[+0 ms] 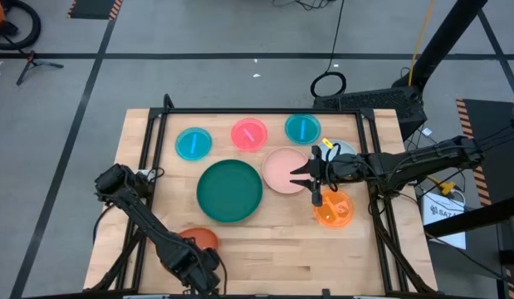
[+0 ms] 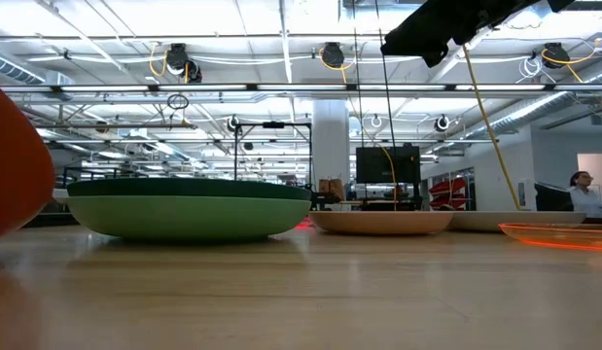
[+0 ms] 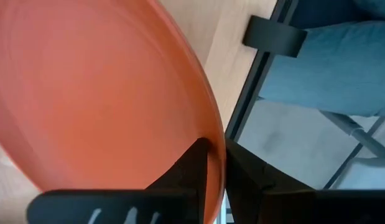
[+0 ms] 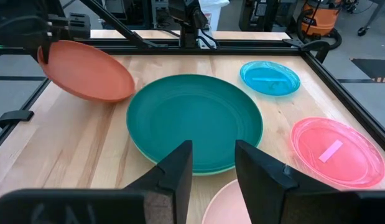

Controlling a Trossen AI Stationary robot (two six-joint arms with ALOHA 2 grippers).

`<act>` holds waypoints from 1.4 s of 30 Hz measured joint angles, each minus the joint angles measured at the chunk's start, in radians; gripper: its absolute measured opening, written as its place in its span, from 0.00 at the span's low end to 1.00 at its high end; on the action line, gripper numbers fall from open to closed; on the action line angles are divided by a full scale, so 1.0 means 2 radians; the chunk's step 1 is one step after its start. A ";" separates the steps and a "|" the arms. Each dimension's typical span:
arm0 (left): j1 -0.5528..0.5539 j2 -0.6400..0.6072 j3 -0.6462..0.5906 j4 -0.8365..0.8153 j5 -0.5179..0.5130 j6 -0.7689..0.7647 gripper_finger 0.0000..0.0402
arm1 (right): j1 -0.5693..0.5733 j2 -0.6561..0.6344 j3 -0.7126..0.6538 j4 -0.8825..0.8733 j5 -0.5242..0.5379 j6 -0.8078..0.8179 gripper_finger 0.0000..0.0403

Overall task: Stack plastic plates
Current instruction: Stack the orange plate on top of the dark green plate

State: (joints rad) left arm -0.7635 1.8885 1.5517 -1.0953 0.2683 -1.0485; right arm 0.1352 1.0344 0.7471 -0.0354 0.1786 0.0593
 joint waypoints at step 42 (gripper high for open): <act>-0.047 0.020 0.002 0.061 -0.156 -0.025 0.31 | 0.000 0.000 0.000 0.000 0.000 -0.001 0.28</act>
State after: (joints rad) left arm -0.8572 1.9282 1.5559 -0.9741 -0.0446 -1.0988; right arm 0.1352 1.0340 0.7471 -0.0353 0.1787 0.0573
